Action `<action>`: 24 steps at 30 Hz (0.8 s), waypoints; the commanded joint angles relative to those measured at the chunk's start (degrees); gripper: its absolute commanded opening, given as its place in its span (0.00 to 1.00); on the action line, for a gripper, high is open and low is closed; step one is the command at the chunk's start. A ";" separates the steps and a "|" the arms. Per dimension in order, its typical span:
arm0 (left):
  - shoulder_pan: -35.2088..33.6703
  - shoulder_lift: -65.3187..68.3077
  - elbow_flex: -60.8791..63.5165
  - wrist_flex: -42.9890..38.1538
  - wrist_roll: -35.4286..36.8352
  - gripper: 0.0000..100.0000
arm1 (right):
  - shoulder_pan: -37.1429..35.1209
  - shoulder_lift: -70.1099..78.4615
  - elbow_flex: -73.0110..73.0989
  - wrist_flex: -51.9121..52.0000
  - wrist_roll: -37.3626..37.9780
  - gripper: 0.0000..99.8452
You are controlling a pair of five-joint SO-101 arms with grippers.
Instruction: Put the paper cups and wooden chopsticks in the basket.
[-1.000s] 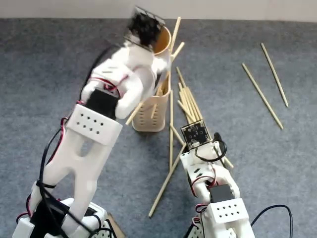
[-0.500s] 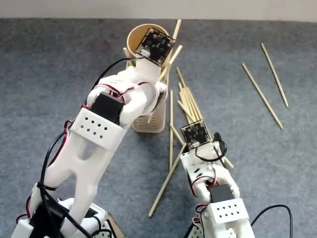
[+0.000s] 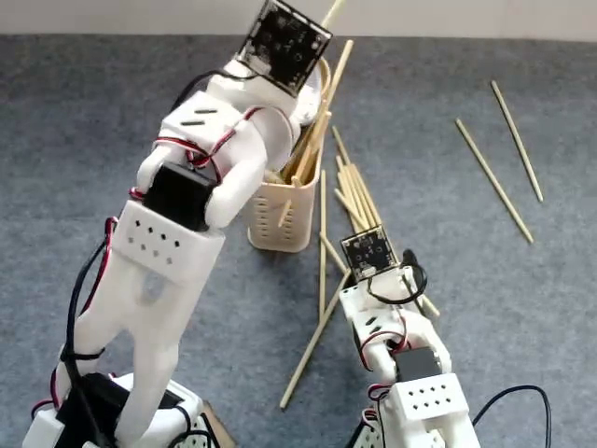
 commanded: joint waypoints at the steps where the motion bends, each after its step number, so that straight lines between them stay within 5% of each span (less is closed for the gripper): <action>1: 2.59 -0.22 -3.56 -3.78 0.00 0.01 | 0.22 -0.75 0.04 -0.92 0.70 0.31; 7: 3.21 -2.07 1.36 -15.12 -0.26 0.00 | 0.22 -0.75 0.04 -0.92 0.70 0.31; 13: 8.22 -16.57 10.95 -12.84 -0.44 0.00 | 0.22 -0.75 0.04 -1.01 0.70 0.31; 17: 7.08 -26.95 24.48 -19.08 -0.53 0.00 | 0.22 -0.75 0.04 -1.01 0.79 0.31; 24: 2.07 -19.56 28.53 -33.05 -0.44 0.00 | 0.13 -0.75 0.13 -1.01 0.79 0.31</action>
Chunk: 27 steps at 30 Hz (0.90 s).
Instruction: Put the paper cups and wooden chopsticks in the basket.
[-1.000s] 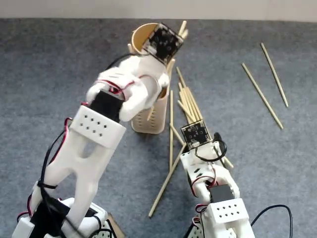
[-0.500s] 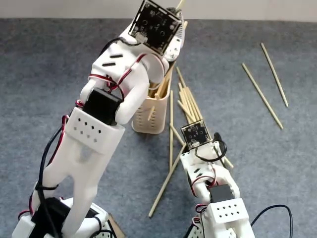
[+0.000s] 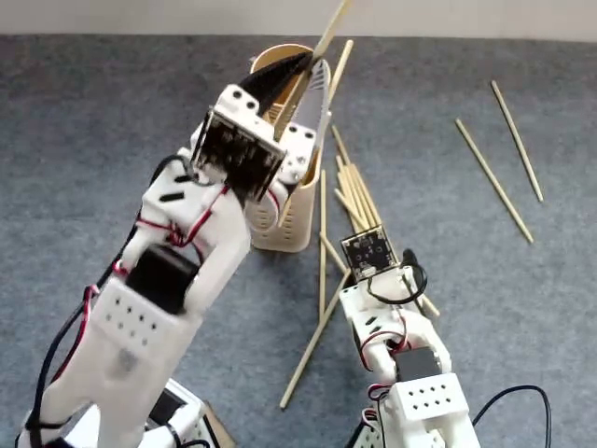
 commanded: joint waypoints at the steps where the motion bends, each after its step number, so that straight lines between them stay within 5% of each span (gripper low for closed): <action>1: -2.07 5.23 -3.03 -4.31 -0.26 0.00 | 0.13 -0.75 0.13 -0.84 0.70 0.31; 13: -2.77 23.69 -12.26 -10.02 -0.26 0.00 | -0.92 -0.75 0.13 -0.84 0.70 0.31; 27: -5.41 24.40 0.57 -16.79 0.09 0.01 | -0.84 -0.75 0.13 -0.84 0.70 0.31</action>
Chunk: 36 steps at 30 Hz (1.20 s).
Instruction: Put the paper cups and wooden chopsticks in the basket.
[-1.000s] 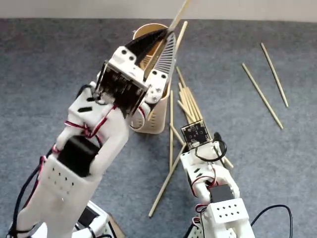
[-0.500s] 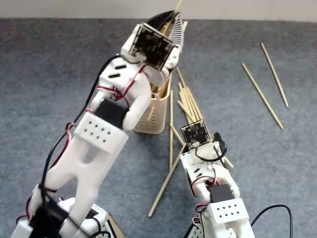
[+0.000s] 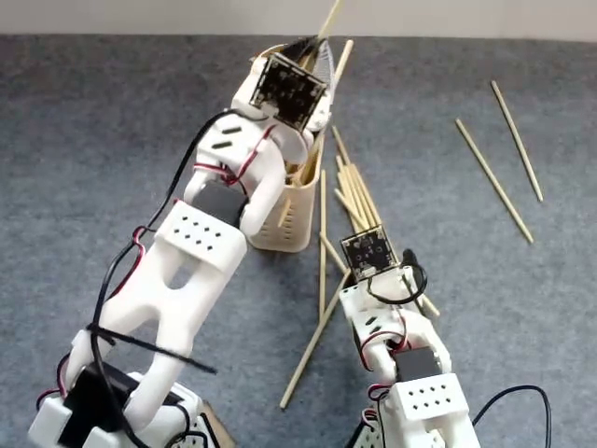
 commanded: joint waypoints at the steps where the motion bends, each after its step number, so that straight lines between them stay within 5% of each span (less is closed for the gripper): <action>1: -0.40 -2.59 2.77 -1.23 -0.09 0.01 | -0.84 -0.75 0.13 -0.84 0.70 0.31; 9: -0.66 -15.60 17.27 -5.19 -0.09 0.01 | -0.84 -0.75 0.13 -0.84 0.70 0.31; 12: -0.66 -18.42 21.14 -5.27 0.00 0.08 | -0.92 -0.75 0.13 -0.84 0.70 0.31; 16: -0.66 -19.74 22.37 -4.92 0.00 0.20 | -0.92 -0.75 0.13 -0.84 0.70 0.31; 22: -0.75 -20.26 18.24 -2.11 -0.09 0.21 | -0.92 -0.75 0.13 -0.84 0.70 0.31; 29: -10.24 -19.82 0.13 10.81 0.26 0.12 | -0.13 -0.48 -0.22 -0.31 0.62 0.31; 36: -30.46 -19.65 -12.79 37.98 19.87 0.11 | 14.29 -0.22 -11.03 8.92 -4.48 0.31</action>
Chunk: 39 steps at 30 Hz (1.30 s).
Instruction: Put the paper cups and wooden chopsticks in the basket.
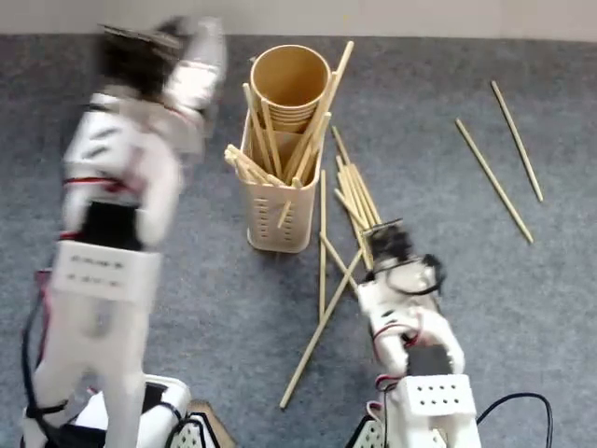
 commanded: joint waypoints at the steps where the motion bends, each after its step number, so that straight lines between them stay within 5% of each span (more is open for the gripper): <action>1: -8.66 -1.27 -6.46 15.47 9.14 0.11 | 5.23 -0.22 -8.75 5.41 -2.02 0.31; 7: -11.65 -1.27 -3.47 31.56 10.11 0.11 | 12.18 1.54 -21.76 15.60 2.20 0.31; 17: -9.45 -1.89 13.49 32.26 10.11 0.11 | 34.33 38.64 -38.99 5.23 14.77 0.31; 24: -9.36 -1.45 21.05 31.82 10.20 0.11 | 30.73 65.98 -55.87 5.49 13.36 0.31; 29: -9.36 -1.45 27.30 23.47 10.20 0.11 | 28.62 81.45 -74.86 5.67 15.82 0.31; 39: -9.10 -1.45 29.76 19.69 10.11 0.11 | 29.58 112.75 -109.41 4.97 28.75 0.31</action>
